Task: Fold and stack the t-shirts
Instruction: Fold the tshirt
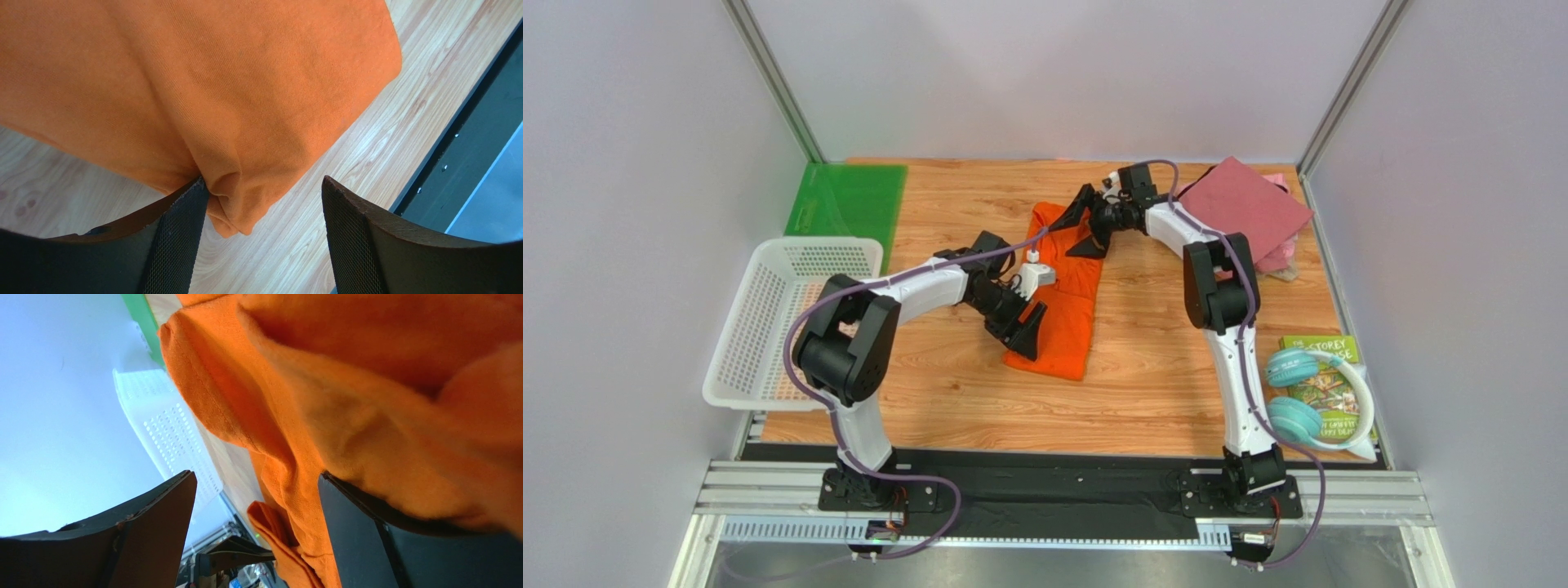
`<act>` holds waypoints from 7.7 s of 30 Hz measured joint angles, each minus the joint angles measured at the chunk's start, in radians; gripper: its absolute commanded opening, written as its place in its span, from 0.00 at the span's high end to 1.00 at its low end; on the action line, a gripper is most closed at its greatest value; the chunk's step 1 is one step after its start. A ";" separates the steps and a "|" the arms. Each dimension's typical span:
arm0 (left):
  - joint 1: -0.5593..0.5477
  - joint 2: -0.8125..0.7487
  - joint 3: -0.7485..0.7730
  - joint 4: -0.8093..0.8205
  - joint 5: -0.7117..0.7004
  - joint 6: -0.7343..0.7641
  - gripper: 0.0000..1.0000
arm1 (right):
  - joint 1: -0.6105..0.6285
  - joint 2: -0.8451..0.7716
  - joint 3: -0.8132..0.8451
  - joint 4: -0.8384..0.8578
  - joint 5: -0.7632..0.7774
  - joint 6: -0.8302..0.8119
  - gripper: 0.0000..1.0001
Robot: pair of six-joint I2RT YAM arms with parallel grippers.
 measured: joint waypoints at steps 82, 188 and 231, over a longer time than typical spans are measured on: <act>-0.138 -0.065 -0.085 -0.066 -0.192 -0.324 0.27 | 0.294 -0.938 -1.229 0.040 0.442 -0.079 0.40; 0.004 -0.063 0.251 -0.737 0.036 -0.046 1.00 | 0.360 -1.129 -1.066 -0.060 0.318 -0.017 0.90; 0.267 0.689 1.270 -0.757 -0.177 -0.114 0.67 | 0.070 -0.165 -0.107 -0.076 0.037 -0.064 0.65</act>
